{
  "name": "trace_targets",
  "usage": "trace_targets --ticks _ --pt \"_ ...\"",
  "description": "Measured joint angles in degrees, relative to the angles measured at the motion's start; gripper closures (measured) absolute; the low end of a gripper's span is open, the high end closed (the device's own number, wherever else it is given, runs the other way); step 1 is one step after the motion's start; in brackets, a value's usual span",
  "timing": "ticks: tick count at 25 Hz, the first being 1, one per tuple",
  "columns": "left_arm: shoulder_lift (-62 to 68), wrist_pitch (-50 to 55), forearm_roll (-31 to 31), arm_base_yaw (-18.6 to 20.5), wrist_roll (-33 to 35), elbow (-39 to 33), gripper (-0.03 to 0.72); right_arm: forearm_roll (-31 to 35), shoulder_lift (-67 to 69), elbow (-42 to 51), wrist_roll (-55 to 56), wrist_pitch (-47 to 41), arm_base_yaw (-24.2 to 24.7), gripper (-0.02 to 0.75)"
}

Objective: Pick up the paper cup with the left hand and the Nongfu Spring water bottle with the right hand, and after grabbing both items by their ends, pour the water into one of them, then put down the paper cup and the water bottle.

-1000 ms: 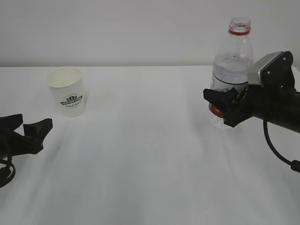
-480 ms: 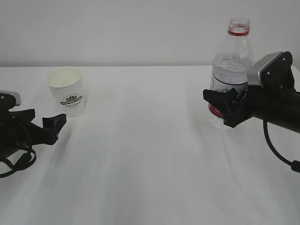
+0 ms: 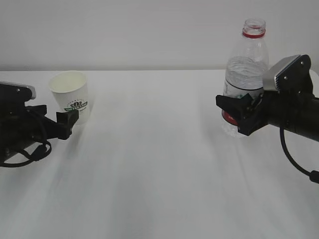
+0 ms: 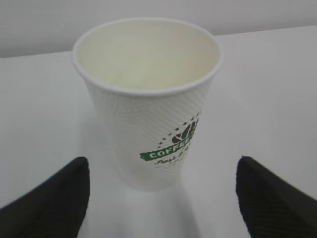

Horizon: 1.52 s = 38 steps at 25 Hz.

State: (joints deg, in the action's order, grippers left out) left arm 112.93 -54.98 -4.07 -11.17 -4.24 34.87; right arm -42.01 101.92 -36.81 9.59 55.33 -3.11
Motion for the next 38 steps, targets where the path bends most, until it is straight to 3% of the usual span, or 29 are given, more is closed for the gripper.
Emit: trace_targets --ticks 38 --pt "14.8 -0.7 0.0 0.3 -2.3 16.1 -0.004 0.0 0.0 0.0 0.0 0.0 0.0 0.246"
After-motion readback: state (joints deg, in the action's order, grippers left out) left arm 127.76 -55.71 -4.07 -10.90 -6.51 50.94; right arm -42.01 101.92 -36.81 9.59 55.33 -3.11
